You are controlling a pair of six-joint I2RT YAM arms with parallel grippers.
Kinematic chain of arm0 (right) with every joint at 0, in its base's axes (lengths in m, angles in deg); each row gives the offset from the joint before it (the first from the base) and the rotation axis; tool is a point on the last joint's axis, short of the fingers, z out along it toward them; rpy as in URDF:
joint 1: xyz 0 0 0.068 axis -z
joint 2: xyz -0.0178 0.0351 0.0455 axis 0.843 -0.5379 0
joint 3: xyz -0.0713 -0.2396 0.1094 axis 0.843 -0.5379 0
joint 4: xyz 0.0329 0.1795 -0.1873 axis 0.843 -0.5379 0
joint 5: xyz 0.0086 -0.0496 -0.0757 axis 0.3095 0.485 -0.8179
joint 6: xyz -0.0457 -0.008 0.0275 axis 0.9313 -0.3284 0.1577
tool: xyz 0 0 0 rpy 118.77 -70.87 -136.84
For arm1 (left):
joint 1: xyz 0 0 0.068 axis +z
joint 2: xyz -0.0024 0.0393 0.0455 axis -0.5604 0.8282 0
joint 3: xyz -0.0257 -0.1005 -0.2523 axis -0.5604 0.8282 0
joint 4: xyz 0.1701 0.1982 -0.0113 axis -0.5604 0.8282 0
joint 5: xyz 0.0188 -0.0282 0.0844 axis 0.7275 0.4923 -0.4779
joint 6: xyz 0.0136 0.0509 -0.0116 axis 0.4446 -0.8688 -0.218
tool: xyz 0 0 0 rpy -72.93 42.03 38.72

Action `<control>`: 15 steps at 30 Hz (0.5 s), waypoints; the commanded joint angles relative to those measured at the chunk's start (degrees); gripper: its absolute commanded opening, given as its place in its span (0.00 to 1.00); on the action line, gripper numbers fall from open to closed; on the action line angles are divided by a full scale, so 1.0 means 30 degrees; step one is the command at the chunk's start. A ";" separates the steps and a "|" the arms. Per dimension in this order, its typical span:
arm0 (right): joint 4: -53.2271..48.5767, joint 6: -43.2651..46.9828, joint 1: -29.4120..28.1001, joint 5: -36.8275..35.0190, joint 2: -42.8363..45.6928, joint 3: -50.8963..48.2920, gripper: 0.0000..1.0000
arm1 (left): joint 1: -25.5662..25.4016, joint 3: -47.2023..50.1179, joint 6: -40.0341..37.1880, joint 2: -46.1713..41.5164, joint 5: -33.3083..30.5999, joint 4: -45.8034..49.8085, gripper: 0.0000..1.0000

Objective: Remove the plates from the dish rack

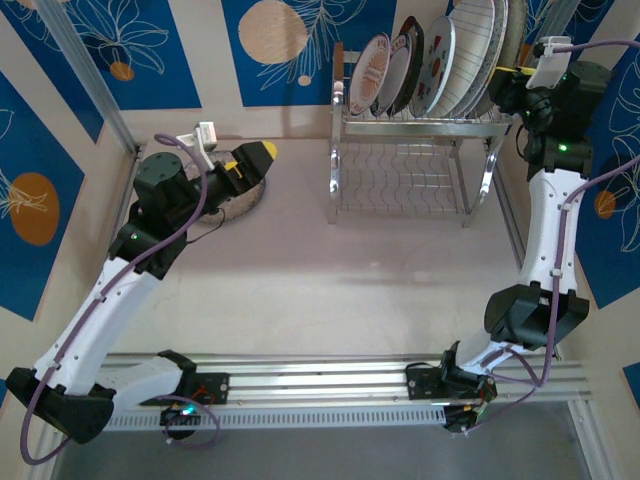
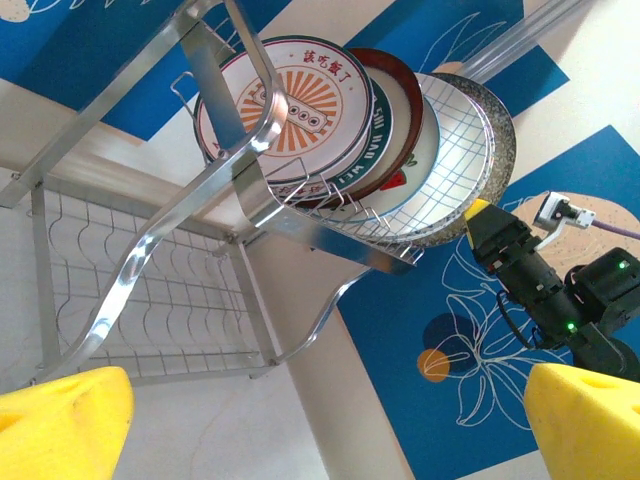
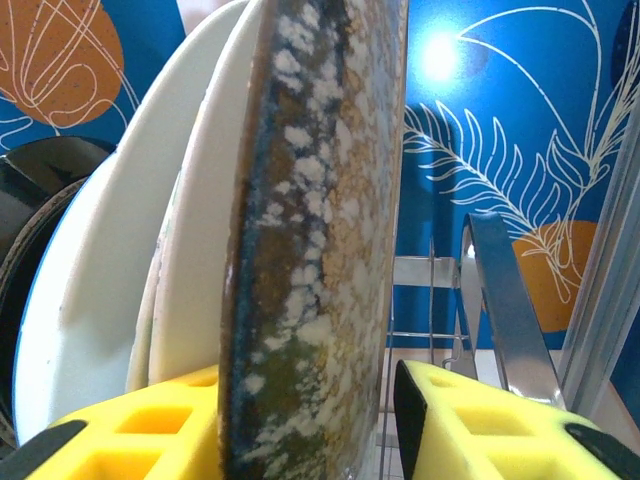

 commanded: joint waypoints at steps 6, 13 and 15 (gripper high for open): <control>-0.1192 -0.0009 -0.0391 0.0044 -0.0926 0.1388 0.35 | -0.0087 0.0046 0.0081 -0.0003 0.0332 -0.0803 1.00; -0.1761 0.0623 -0.0970 -0.1158 -0.0850 0.1829 0.29 | -0.0087 0.0050 0.0103 0.0026 0.0388 -0.0950 1.00; -0.1880 0.0684 -0.1107 -0.1465 -0.0857 0.1981 0.26 | -0.0087 0.0048 0.0110 0.0025 0.0420 -0.0977 1.00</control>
